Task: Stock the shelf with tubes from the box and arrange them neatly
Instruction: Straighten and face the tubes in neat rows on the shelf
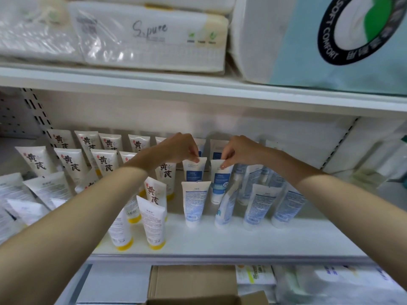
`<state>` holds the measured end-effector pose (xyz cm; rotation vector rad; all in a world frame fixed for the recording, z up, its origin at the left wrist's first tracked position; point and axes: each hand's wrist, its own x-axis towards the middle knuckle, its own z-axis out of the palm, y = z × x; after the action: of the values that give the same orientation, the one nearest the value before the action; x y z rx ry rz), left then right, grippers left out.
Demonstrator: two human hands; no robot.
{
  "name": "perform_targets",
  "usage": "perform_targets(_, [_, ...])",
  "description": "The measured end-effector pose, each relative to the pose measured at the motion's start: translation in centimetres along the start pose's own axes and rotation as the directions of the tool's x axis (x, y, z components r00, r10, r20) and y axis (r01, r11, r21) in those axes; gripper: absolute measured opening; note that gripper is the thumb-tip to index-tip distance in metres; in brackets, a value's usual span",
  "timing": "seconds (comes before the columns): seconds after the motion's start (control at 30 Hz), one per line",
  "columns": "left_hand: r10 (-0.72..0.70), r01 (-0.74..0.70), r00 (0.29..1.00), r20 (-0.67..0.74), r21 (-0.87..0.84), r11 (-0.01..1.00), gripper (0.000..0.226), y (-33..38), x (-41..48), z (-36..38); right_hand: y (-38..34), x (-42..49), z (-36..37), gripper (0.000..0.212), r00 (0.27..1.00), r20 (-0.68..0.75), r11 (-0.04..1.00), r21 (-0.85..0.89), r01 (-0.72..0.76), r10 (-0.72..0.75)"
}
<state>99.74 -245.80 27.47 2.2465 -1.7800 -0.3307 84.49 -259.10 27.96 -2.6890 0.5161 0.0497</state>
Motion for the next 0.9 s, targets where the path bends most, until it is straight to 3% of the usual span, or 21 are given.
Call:
perform_targets(0.57, [0.021, -0.022, 0.999, 0.041, 0.03, 0.999, 0.025, 0.5, 0.2, -0.4, 0.2, -0.8, -0.7, 0.02, 1.0, 0.016, 0.997, 0.07, -0.011, 0.009])
perform_targets(0.73, [0.048, -0.05, 0.998, -0.031, -0.04, 0.998, 0.03, 1.6, 0.8, -1.1, 2.9, -1.4, -5.6, 0.022, 0.986, -0.119, 0.98, 0.175, -0.091, 0.113])
perform_targets(0.8, [0.045, -0.048, 0.998, -0.048, -0.065, 0.997, 0.033, 2.6, 1.3, -1.0, 4.6, -1.4, -6.8, 0.026, 0.978, -0.099, 0.954, 0.255, -0.155, 0.185])
perform_targets(0.9, [0.023, -0.024, 1.0, -0.02, -0.07, 0.997, 0.033, 4.1, 2.0, -0.2, 7.4, -1.0, -6.9, 0.029, 0.963, -0.117, 0.951, 0.222, -0.214, 0.244])
